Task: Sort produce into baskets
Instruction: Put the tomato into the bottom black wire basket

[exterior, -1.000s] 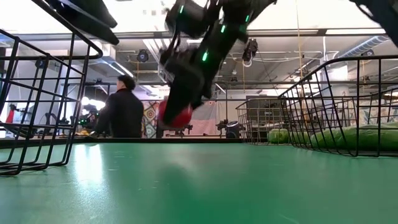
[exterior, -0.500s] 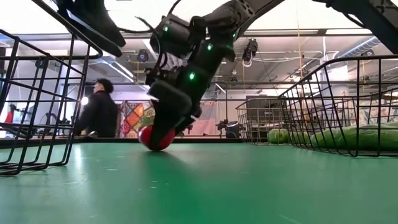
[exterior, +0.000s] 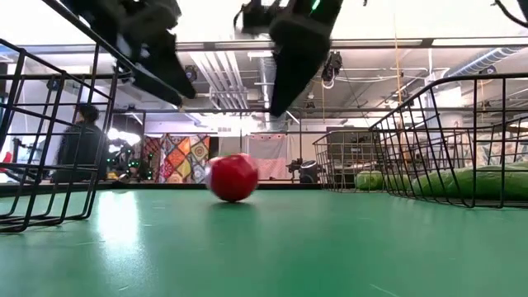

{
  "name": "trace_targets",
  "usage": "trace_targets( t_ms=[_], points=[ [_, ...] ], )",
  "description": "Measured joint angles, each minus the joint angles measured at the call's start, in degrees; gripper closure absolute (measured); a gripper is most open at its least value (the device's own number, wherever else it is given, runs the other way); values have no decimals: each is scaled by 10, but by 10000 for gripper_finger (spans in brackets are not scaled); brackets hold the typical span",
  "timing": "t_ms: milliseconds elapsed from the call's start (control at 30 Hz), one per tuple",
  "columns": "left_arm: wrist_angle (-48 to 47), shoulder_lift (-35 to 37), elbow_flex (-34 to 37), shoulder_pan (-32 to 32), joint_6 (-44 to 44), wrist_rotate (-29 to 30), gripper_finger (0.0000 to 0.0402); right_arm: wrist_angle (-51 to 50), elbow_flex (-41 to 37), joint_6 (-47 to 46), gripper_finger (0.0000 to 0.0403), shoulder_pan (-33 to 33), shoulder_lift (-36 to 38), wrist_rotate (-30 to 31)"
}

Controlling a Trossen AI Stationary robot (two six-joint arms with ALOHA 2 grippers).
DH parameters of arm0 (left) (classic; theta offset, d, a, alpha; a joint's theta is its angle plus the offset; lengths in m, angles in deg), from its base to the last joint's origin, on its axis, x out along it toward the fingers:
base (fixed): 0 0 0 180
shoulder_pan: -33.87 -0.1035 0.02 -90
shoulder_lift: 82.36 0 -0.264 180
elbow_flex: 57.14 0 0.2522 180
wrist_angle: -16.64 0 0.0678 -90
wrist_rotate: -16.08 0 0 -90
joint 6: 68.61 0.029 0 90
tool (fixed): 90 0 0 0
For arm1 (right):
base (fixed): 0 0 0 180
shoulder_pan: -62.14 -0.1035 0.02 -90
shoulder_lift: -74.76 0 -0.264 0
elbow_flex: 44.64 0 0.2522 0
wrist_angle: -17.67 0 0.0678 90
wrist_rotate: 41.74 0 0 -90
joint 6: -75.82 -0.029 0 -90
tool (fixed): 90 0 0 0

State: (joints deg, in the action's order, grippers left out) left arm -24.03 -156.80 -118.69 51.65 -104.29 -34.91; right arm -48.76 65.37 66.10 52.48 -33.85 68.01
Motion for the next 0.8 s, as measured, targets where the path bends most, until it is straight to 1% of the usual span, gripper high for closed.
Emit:
trace_targets(
  t_ms=[67,133,200,300,400,500,700,800],
  points=[
    [50,-16,8,-15,18,-11,80,-12,0,-15,21,-26,16,24],
    [81,-33,8,-29,39,-12,80,-22,-1,-29,21,-53,29,43],
    [90,-53,1,-43,51,-20,80,-21,-1,-43,21,-78,45,51],
    [105,-88,-12,-59,56,-56,80,-20,-1,-64,21,-110,63,59],
    [124,-123,-22,-63,74,-56,80,-20,-1,-82,21,-138,73,64],
    [149,-151,-30,-64,95,-57,80,-28,-1,-101,21,-165,80,84],
    [157,-190,-56,-82,126,-90,80,-45,-2,-134,21,-197,83,104],
    [158,-210,-71,-98,126,-129,80,-45,-2,-146,21,-205,83,106]
  ],
)
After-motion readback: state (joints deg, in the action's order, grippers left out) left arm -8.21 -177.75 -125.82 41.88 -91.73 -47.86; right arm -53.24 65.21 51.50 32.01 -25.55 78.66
